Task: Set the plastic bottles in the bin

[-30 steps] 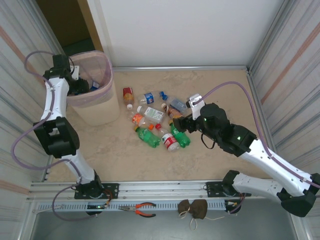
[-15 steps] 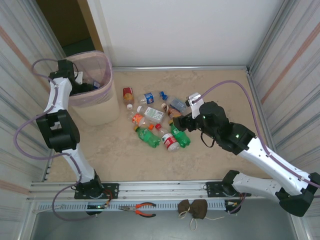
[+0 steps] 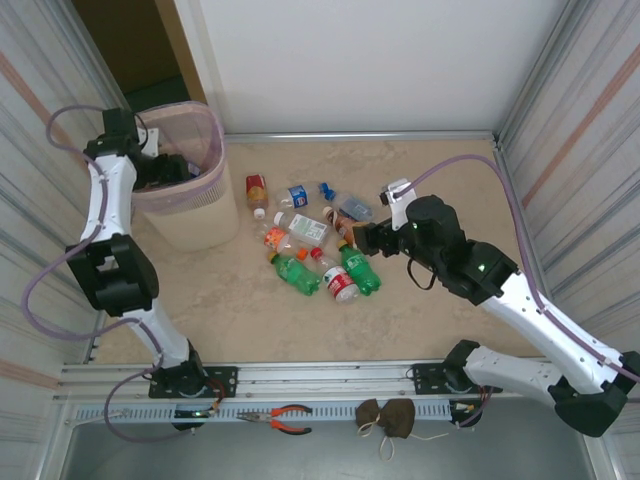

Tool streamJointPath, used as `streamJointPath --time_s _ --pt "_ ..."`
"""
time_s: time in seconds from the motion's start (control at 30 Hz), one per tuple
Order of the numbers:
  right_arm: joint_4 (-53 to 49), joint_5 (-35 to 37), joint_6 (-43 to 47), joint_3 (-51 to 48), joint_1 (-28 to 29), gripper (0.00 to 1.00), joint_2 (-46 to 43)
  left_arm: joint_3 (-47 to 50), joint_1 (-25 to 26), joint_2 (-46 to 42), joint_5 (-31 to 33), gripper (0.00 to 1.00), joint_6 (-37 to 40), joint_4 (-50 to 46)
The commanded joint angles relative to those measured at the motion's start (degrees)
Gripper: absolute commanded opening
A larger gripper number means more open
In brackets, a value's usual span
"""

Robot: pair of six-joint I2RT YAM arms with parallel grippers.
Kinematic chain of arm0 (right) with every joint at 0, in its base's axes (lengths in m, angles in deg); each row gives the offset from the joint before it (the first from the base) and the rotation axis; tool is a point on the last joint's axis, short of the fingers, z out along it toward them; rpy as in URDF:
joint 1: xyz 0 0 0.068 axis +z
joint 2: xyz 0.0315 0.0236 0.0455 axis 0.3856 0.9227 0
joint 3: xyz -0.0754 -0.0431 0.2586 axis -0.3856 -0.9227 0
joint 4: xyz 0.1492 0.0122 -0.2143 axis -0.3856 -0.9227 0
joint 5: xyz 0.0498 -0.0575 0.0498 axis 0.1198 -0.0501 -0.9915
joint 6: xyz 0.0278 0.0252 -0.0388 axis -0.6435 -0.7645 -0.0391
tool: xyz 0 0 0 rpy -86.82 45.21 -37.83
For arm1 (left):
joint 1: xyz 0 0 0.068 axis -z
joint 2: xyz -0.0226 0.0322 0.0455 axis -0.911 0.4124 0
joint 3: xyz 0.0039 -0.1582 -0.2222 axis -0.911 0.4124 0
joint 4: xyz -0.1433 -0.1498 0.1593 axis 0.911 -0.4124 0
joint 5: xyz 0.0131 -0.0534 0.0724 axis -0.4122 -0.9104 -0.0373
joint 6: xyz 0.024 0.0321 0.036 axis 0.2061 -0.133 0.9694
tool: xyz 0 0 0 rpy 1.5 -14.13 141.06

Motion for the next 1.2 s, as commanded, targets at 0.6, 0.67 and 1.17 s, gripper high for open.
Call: streamJointPath --time_s 0.6,0.67,1.17 --pt "-16.3 -10.8 -11.4 8.8 -6.4 0.73 16.9 7.2 0.8 -20.5 -32.9 0.73 -10.1 6.4" --pt "-17.1 -11.0 -11.5 9.4 -6.4 0.7 18.7 9.4 1.8 -22.4 -34.4 0.73 -10.4 7.3" --pt "-21.1 -8.3 -6.3 20.3 -5.9 0.54 39.5 23.8 3.5 -33.1 -41.3 0.75 -16.7 16.7"
